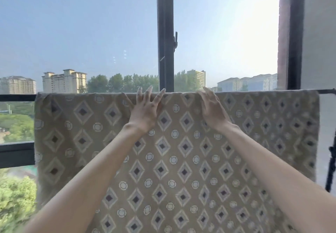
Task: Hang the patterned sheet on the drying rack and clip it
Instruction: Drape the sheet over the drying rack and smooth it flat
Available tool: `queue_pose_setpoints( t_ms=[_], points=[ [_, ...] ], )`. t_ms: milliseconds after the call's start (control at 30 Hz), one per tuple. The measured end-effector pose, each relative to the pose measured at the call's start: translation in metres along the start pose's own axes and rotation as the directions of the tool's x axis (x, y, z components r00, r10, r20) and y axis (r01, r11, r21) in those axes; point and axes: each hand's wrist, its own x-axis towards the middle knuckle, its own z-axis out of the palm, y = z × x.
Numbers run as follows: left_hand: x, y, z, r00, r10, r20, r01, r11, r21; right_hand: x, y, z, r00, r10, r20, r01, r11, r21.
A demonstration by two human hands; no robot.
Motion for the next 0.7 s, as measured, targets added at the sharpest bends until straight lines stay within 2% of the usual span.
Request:
queue_pose_setpoints(
  t_ms=[233, 367, 500, 700],
  points=[
    [0.019, 0.085, 0.028, 0.998, 0.056, -0.036, -0.057, 0.998, -0.020, -0.010, 0.070, -0.060, 0.994, 0.046, 0.102, -0.039, 0.997, -0.072],
    [0.032, 0.148, 0.048, 0.985, 0.109, -0.131, -0.094, 0.989, 0.117, -0.016, 0.128, -0.094, 0.992, 0.079, 0.099, -0.072, 0.994, -0.077],
    [0.043, 0.223, 0.069, 0.987, 0.103, -0.119, -0.096, 0.993, 0.063, -0.023, 0.195, -0.131, 0.989, 0.102, 0.102, -0.094, 0.992, -0.083],
    [0.066, 0.309, 0.109, 0.986, 0.073, -0.150, -0.061, 0.995, 0.084, -0.036, 0.285, -0.175, 0.964, 0.161, 0.214, -0.149, 0.986, -0.074]
  ],
)
